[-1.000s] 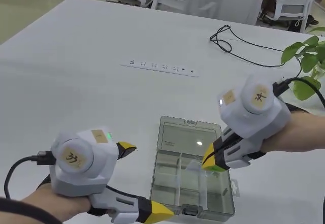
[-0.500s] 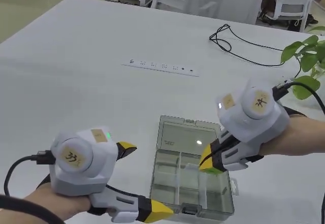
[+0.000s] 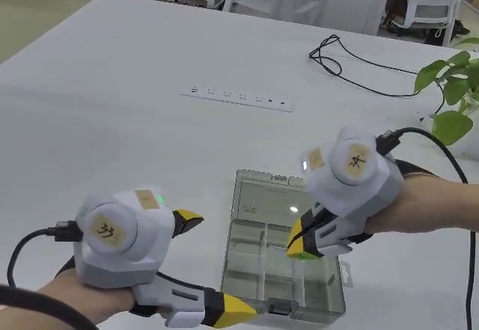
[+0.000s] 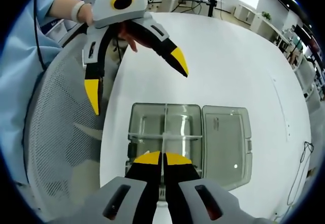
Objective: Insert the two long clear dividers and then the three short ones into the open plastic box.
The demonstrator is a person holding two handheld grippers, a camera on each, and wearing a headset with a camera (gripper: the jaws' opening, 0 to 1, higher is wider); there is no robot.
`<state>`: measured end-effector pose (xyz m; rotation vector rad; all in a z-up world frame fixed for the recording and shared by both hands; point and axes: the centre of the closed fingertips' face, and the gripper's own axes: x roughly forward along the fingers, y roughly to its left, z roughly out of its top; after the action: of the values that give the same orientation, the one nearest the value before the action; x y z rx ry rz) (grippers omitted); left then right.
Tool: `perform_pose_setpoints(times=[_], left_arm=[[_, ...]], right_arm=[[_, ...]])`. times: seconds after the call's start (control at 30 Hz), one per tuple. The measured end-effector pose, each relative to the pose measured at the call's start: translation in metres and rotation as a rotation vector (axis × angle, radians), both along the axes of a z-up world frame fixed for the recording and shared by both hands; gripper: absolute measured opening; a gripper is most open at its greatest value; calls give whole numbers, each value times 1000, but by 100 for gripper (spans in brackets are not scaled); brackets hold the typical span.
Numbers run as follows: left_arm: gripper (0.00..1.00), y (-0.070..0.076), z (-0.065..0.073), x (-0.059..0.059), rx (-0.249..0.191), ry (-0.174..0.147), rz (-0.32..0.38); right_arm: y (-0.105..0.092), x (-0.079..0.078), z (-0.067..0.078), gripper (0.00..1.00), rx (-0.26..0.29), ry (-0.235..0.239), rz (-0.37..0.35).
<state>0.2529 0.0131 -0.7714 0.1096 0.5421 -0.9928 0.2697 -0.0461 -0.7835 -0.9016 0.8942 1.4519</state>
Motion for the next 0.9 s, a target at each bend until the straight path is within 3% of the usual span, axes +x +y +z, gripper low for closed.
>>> perform_pose_setpoints(times=[0.73, 0.9], left_arm=[[91, 1, 2, 0, -3, -2, -5], [90, 1, 3, 1, -4, -2, -6]], right_arm=[[0, -1, -28, 2, -87, -1, 13], [-2, 1, -28, 1, -88, 14, -2]])
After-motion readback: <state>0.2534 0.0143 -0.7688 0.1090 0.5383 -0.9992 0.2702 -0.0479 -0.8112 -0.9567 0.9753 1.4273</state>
